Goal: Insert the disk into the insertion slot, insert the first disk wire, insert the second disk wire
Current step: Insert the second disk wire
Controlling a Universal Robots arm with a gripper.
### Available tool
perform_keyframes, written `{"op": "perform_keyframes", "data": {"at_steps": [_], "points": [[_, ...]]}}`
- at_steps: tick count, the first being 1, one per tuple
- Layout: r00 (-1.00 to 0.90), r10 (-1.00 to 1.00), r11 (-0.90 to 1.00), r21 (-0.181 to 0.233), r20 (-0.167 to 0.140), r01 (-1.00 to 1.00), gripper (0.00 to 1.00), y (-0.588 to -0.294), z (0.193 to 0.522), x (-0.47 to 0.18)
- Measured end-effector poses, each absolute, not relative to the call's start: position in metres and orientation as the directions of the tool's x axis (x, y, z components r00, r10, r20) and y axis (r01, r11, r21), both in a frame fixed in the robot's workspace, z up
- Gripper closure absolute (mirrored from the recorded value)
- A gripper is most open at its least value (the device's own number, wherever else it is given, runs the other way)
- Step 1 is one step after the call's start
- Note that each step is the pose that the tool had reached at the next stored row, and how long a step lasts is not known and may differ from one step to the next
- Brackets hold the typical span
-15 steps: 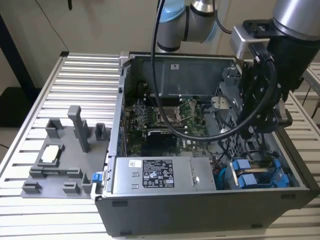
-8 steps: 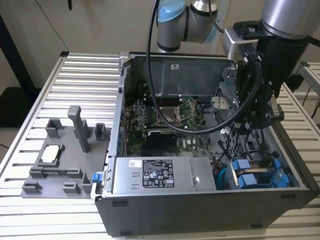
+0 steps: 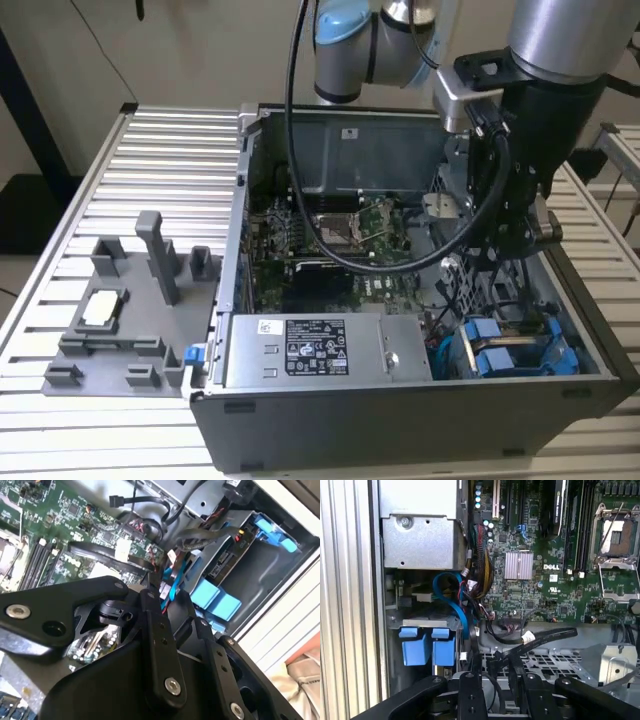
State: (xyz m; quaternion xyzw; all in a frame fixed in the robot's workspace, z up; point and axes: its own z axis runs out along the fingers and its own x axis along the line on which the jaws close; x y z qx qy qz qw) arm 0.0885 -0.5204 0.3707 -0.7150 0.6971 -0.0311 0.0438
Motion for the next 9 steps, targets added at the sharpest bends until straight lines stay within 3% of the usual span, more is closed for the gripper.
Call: {"op": "perform_keyframes", "data": {"at_steps": [3, 9], "points": [[0.027, -1.0, -0.025, -0.139, -0.016, -0.99, 0.65, -0.52, 0.37, 0.08], [0.055, -0.998, -0.052, -0.149, -0.015, -0.988, 0.65, -0.52, 0.37, 0.073]]}}
